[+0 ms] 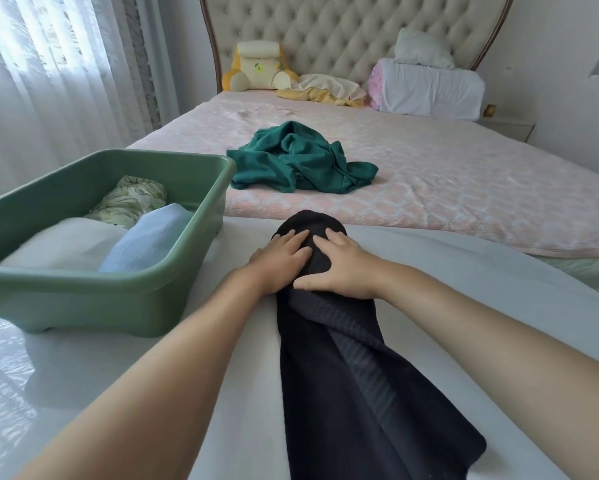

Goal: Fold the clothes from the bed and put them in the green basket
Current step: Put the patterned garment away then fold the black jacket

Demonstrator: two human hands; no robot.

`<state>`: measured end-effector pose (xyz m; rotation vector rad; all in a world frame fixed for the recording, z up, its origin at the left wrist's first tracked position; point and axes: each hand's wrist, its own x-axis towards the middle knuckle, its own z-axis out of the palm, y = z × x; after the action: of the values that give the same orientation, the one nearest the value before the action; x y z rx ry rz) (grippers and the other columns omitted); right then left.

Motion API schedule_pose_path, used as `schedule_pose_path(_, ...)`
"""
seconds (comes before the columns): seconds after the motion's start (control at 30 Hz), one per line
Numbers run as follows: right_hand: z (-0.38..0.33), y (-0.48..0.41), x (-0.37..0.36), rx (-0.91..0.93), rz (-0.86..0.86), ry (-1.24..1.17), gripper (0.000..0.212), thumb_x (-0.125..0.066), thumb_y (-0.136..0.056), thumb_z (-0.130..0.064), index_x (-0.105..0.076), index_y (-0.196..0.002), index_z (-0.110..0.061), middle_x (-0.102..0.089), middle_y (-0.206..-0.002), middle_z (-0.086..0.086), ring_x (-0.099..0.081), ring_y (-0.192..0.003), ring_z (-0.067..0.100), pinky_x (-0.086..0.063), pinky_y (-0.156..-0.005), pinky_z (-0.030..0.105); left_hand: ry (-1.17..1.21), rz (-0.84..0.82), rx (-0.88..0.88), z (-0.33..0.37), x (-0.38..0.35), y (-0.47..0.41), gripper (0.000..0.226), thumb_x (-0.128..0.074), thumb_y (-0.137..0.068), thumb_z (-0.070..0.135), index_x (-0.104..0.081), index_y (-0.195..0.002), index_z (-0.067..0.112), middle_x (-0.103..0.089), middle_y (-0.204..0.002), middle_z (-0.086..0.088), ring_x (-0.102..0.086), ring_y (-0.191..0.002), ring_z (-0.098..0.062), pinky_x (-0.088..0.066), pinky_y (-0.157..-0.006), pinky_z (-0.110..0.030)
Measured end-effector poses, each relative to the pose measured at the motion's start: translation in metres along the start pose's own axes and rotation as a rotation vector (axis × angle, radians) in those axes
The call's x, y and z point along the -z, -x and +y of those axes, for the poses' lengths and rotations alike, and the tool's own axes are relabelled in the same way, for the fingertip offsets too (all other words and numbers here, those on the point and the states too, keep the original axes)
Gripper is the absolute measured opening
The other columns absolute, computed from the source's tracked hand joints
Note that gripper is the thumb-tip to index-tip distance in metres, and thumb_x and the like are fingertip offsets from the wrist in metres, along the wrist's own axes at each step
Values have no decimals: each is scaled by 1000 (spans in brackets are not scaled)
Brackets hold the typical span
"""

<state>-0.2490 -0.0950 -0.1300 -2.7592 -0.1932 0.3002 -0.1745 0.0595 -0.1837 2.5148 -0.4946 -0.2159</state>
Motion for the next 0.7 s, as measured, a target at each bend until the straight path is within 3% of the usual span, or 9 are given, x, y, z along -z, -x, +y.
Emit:
schedule_pose_path(0.17, -2, 10, -16, 15, 23, 135, 133, -68, -64, -83, 1, -162, -22, 11, -168, -8, 15, -153, 14, -10, -126, 45, -67, 38, 3, 2, 3, -6, 57, -32, -102, 50, -24, -156, 33, -15, -165, 2, -6, -153, -18, -5, -123, -49)
schedule_pose_path(0.27, 6, -6, -11, 16, 35, 91, 135, -72, -64, -80, -1, -162, -19, 9, -169, -2, 13, -154, 17, -5, -126, 40, -100, 259, -73, 9, 5, -7, 50, -45, -101, 41, -45, -147, 23, -37, -157, -5, -24, -147, -23, -19, -120, -42)
schedule_pose_path(0.37, 10, -25, -4, -20, 78, 81, 137, -73, -62, -80, -2, -162, -18, 7, -169, 3, 12, -155, 21, -6, -126, 43, -6, 377, -159, 14, 7, -3, 37, -56, -95, 30, -61, -131, 26, -51, -142, 1, -34, -137, -20, -31, -113, -36)
schedule_pose_path(0.5, 8, -38, -1, -80, 137, 124, 136, -70, -64, -82, -2, -161, -16, 5, -169, 5, 9, -155, 23, -15, -124, 49, 52, 197, -200, 12, 8, 2, 40, -52, -99, 21, -57, -138, 23, -49, -147, -1, -41, -138, -16, -26, -112, -25)
schedule_pose_path(0.57, 6, -33, -3, -83, 148, 112, 131, -67, -68, -81, -2, -161, -15, 4, -169, 6, 7, -155, 24, -15, -124, 49, 51, 164, -166, 10, 9, 5, 43, -50, -101, 25, -51, -144, 25, -41, -154, -1, -34, -143, -16, -21, -116, -26)
schedule_pose_path(0.7, 10, -3, -7, -46, 177, -7, 102, -58, -91, -64, -3, -161, -13, 4, -169, 7, 3, -155, 23, -10, -125, 42, -30, 166, -129, 15, 10, 14, 46, -47, -103, 30, -44, -149, 25, -36, -158, -3, -27, -147, -20, -21, -120, -36)
